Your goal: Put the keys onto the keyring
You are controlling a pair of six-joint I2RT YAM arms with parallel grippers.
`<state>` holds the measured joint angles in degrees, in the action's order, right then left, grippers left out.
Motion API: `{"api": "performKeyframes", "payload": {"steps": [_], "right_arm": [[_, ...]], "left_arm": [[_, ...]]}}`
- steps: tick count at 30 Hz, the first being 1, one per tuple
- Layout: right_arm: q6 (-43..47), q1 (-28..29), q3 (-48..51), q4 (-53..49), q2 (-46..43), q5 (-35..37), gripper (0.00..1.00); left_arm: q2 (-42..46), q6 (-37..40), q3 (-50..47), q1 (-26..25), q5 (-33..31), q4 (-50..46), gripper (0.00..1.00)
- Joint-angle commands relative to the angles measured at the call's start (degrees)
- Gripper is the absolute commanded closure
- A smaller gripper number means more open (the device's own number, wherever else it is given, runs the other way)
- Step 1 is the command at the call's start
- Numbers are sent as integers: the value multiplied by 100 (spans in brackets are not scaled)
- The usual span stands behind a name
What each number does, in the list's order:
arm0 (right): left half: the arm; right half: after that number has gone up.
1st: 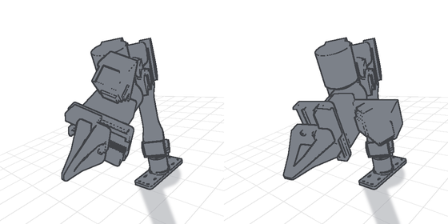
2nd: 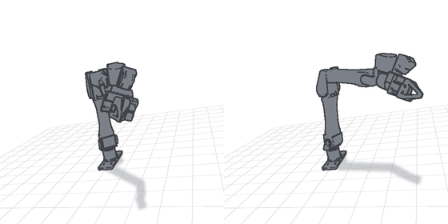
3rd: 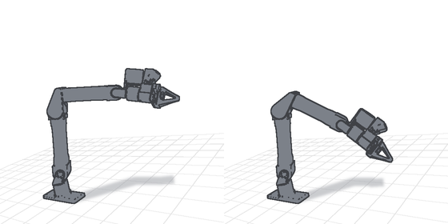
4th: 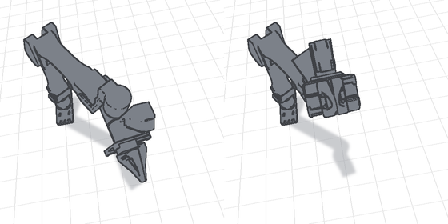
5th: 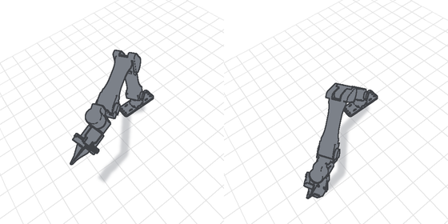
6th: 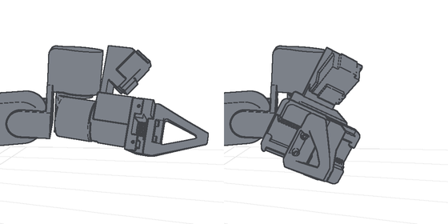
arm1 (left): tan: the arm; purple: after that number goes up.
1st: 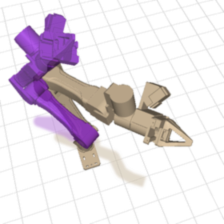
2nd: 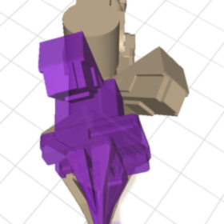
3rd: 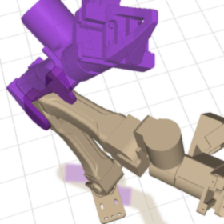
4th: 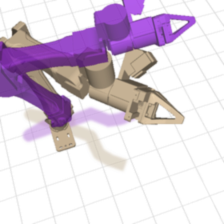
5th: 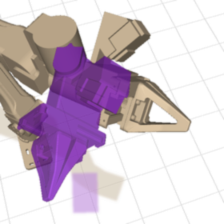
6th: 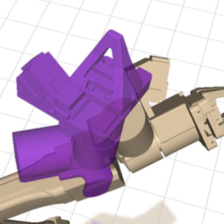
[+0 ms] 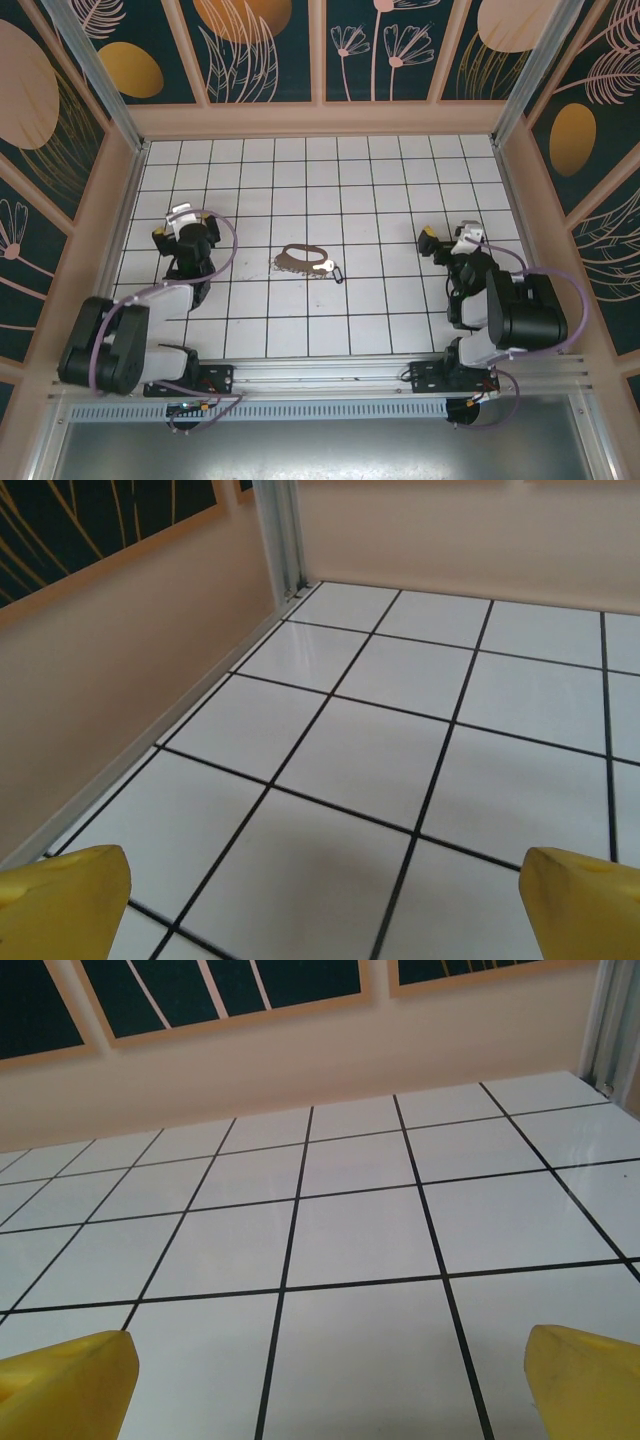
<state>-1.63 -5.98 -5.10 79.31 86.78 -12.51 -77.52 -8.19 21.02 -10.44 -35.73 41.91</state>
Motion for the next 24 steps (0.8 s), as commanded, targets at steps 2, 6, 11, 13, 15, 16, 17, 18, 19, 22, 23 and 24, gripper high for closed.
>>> {"api": "performKeyframes", "payload": {"steps": [2, 6, 11, 13, 15, 16, 17, 18, 19, 22, 23, 24], "right_arm": [[-86, -49, -242, 714, 321, -131, 1], [-215, -46, -396, 317, 273, 282, 1], [-106, 228, -644, -191, 260, 974, 1], [-103, 246, -641, -204, 257, 1039, 1], [-94, 257, -644, -202, 250, 1058, 1], [-84, 263, -633, -192, 250, 1058, 1], [-83, 267, -637, -184, 247, 1049, 1], [-82, 266, -623, -170, 251, 1049, 1], [-88, 264, -609, -139, 251, 1085, 1], [-118, 284, -602, -133, 246, 1236, 1], [-110, 303, -618, -162, 249, 1279, 1], [-111, 316, -630, -185, 248, 1307, 1]], "left_arm": [[-695, 502, -34, 323, 791, 1709, 1], [-931, 403, -6, 497, 1160, 1854, 1], [-888, 342, -60, 654, 1602, 1874, 1], [-884, 346, -71, 661, 1634, 1890, 1], [-891, 344, -67, 673, 1641, 1880, 1], [-888, 345, -63, 663, 1645, 1882, 1], [-888, 344, -70, 668, 1647, 1881, 1], [-896, 344, -63, 674, 1644, 1876, 1], [-899, 343, -60, 675, 1639, 1873, 1], [-906, 330, -40, 678, 1657, 1857, 1], [-906, 335, -40, 687, 1665, 1848, 1], [-906, 335, -41, 694, 1667, 1845, 1]]}}
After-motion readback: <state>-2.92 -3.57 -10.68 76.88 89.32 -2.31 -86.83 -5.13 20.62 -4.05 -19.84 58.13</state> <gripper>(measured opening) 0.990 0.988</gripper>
